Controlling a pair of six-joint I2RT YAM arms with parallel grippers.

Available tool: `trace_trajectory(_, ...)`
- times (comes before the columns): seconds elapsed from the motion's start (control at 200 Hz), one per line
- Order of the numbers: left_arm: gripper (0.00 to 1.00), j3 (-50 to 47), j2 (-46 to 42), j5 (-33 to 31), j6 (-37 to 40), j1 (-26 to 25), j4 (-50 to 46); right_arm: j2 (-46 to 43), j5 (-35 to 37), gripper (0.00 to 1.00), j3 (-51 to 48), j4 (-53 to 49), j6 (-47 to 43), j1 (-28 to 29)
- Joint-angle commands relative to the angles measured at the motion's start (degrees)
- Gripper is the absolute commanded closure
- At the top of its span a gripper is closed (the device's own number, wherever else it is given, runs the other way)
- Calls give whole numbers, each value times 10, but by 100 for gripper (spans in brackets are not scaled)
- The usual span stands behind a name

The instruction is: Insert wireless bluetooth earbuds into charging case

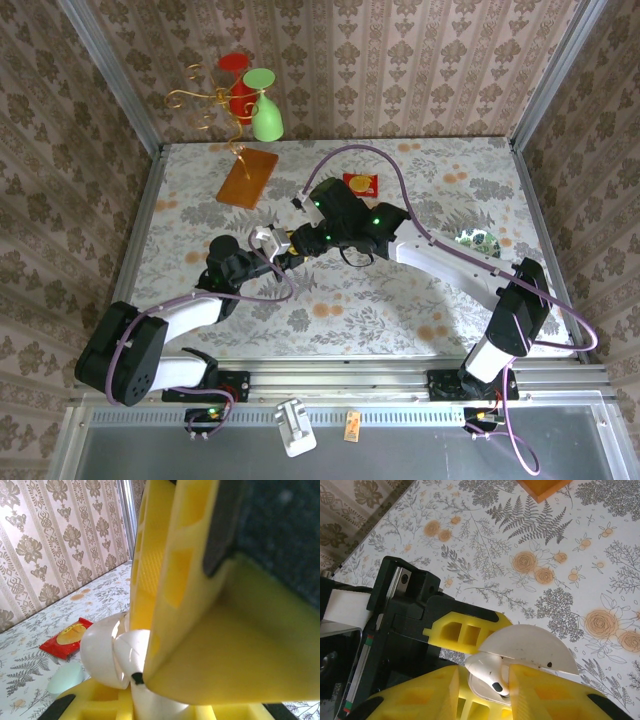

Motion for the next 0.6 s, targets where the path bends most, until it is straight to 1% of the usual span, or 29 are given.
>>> trace_trajectory(0.0,91,19,0,9,14,-1,3,4,7,66,15,-7,-6,5)
trace_trajectory(0.15,91,17,0,9,21,-2,-5,9,15,67,22,-7,-8,5)
trace_trajectory(0.35,91,17,0,6,23,-5,-5,8,28,75,13,-7,-8,4)
trace_trajectory(0.49,91,14,-7,4,15,-3,1,-3,35,78,-6,-7,-5,4)
trace_trajectory(0.51,91,14,-8,3,14,-3,3,-6,36,78,-8,8,-4,3)
trace_trajectory(0.595,91,10,-10,0,3,-2,17,-14,40,78,-24,22,0,3)
